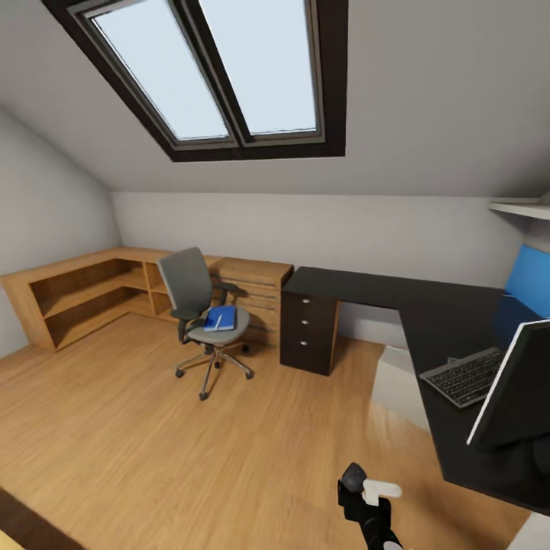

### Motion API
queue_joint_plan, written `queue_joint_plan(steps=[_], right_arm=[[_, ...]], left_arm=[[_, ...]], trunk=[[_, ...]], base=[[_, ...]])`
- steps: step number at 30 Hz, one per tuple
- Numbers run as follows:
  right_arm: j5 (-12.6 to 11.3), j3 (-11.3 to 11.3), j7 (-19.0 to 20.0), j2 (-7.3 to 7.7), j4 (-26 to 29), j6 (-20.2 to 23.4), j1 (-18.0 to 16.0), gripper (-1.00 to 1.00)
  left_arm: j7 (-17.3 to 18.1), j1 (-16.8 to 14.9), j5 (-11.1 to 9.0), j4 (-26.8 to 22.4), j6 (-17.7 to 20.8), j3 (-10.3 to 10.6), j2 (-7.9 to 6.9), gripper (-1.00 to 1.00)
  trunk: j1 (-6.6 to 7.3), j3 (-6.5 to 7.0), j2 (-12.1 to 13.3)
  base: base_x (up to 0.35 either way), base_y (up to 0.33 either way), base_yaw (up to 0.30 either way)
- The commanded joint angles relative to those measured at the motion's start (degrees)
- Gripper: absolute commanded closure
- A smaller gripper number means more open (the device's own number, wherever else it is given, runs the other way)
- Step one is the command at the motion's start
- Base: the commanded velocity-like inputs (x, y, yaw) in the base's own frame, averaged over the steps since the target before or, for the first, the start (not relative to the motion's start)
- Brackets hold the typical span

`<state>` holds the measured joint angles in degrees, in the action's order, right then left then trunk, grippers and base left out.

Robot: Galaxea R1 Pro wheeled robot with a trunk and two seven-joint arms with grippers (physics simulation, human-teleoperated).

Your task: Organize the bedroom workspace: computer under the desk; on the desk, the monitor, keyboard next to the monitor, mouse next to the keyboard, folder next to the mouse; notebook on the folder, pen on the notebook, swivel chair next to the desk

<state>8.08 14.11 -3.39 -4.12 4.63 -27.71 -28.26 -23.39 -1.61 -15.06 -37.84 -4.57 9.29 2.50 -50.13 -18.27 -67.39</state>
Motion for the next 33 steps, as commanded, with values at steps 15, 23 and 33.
queue_joint_plan(steps=[15, 23, 33], right_arm=[[2.08, 0.30, -0.13, -0.03, -0.15, -0.28, -0.04, 1.00], [2.03, 0.30, -0.13, -0.01, -0.48, -0.32, -0.04, 1.00], [2.11, 0.31, -0.13, -0.01, -0.59, -1.61, -0.04, 1.00]], left_arm=[[-0.35, -0.06, -0.58, 0.17, -0.35, 0.55, -0.04, -1.00], [-0.34, -0.06, -0.51, 0.40, -0.35, 0.56, -0.03, -1.00], [-0.34, -0.06, -0.57, 0.40, -0.35, 0.56, -0.04, -1.00]], trunk=[[-0.03, -0.11, -0.04], [-0.03, -0.11, -0.04], [-0.03, 0.29, -0.04]], base=[[0.268, 0.233, 0.020], [0.320, 0.053, 0.000], [0.328, 0.000, -0.176]])
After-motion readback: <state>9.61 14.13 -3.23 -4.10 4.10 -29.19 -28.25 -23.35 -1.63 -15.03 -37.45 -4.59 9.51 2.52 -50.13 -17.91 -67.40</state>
